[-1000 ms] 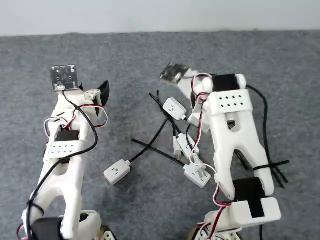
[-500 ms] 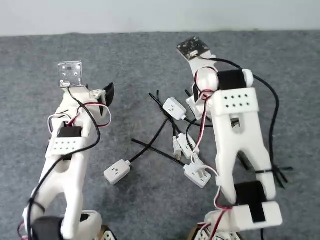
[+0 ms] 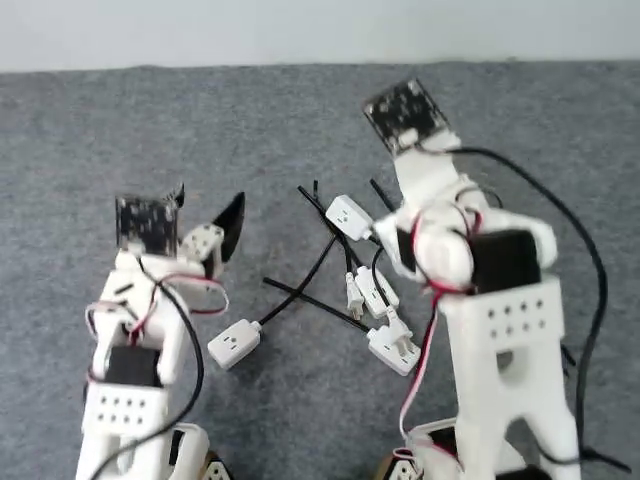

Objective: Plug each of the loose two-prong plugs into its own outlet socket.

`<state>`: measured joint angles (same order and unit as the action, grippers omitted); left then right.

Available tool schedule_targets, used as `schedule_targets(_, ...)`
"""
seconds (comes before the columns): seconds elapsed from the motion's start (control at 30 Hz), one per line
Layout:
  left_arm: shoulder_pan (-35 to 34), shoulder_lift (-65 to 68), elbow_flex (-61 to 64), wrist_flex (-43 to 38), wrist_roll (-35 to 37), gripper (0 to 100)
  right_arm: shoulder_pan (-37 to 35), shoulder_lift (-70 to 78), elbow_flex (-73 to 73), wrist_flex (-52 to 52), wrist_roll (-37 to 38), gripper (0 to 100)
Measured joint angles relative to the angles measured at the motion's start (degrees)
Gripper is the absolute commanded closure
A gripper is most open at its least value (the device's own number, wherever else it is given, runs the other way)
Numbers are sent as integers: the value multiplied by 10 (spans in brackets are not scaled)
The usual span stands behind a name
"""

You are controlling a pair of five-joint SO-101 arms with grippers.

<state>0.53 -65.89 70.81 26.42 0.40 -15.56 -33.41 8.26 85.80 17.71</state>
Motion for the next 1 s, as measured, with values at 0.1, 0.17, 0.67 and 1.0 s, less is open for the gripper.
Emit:
schedule_targets(0.1, 1, -78, 41, 43, -16, 732, -2, -76, 94, -44, 0, 829)
schedule_targets(0.17, 2, -128, 63, 75, -19, 732, 1, -133, 160, -78, 0, 829)
schedule_targets(0.67, 4, -370, 226, 246, -92, 732, 4, -582, 631, -279, 0, 829)
schedule_targets(1.0, 5, -370, 256, 246, -126, 732, 62, -693, 833, -353, 0, 829)
